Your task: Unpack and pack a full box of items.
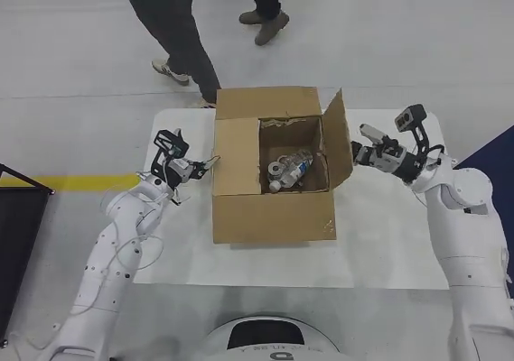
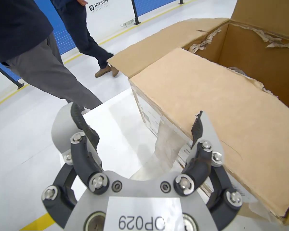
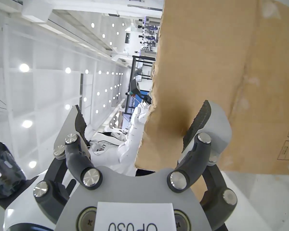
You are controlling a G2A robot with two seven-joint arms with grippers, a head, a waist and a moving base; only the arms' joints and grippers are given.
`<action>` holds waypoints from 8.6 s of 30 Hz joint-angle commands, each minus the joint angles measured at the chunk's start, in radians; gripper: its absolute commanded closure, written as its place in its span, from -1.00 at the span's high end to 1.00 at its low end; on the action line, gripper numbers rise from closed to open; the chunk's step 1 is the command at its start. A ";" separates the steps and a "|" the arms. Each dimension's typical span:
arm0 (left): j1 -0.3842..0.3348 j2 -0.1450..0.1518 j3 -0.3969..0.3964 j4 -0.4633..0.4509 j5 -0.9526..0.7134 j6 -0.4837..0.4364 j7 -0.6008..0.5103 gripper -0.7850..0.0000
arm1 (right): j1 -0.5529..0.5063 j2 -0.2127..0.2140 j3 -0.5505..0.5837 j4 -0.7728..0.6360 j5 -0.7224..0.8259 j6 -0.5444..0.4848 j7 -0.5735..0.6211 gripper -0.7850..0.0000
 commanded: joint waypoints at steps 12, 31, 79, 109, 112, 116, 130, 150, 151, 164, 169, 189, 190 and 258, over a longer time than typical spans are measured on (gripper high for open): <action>0.035 0.010 -0.037 -0.012 -0.050 0.005 0.037 1.00 | 0.119 -0.026 -0.276 -0.049 -0.354 0.199 -0.269 1.00; 0.111 0.016 -0.084 -0.223 -0.246 -0.011 -0.074 1.00 | 0.125 -0.026 -0.296 -0.084 -0.419 0.207 -0.364 1.00; 0.111 0.016 -0.084 -0.223 -0.246 -0.011 -0.074 1.00 | 0.715 -0.250 -0.479 1.040 0.089 -0.096 -0.136 1.00; 0.185 0.051 -0.140 -0.256 0.074 -0.127 0.083 1.00 | 0.695 -0.232 -0.513 0.943 -0.058 -0.187 0.020 1.00; 0.236 0.069 -0.173 -0.252 0.191 -0.190 0.201 1.00 | 0.695 -0.232 -0.513 0.943 -0.058 -0.187 0.020 1.00; 0.296 0.092 -0.214 -0.257 0.302 -0.252 0.395 1.00 | 0.695 -0.232 -0.513 0.943 -0.058 -0.187 0.020 1.00; 0.332 0.158 -0.203 -0.253 0.745 -0.294 0.618 1.00 | 0.695 -0.232 -0.513 0.943 -0.058 -0.187 0.020 1.00; 0.159 0.123 -0.077 -0.165 0.304 -0.104 0.392 1.00 | 0.695 -0.232 -0.513 0.943 -0.058 -0.187 0.020 1.00; 0.142 0.117 -0.056 -0.149 0.277 -0.092 0.348 1.00 | 0.695 -0.232 -0.513 0.943 -0.058 -0.187 0.020 1.00; 0.031 0.089 0.092 -0.086 0.255 -0.019 0.199 1.00 | 0.676 -0.231 -0.509 0.905 -0.047 -0.199 0.028 1.00; 0.027 0.088 0.101 -0.091 0.245 -0.011 0.194 1.00 | 0.605 -0.191 -0.447 0.793 0.013 -0.196 0.209 1.00; 0.063 0.091 -0.035 -0.038 0.034 0.148 0.035 1.00 | 0.427 -0.112 -0.395 0.443 -0.182 0.056 0.103 1.00; 0.049 0.089 -0.021 -0.030 0.047 0.147 0.002 1.00 | 0.427 -0.112 -0.395 0.443 -0.182 0.056 0.103 1.00; -0.130 0.052 0.229 0.174 0.205 0.041 0.080 1.00 | 0.427 -0.112 -0.395 0.443 -0.182 0.056 0.103 1.00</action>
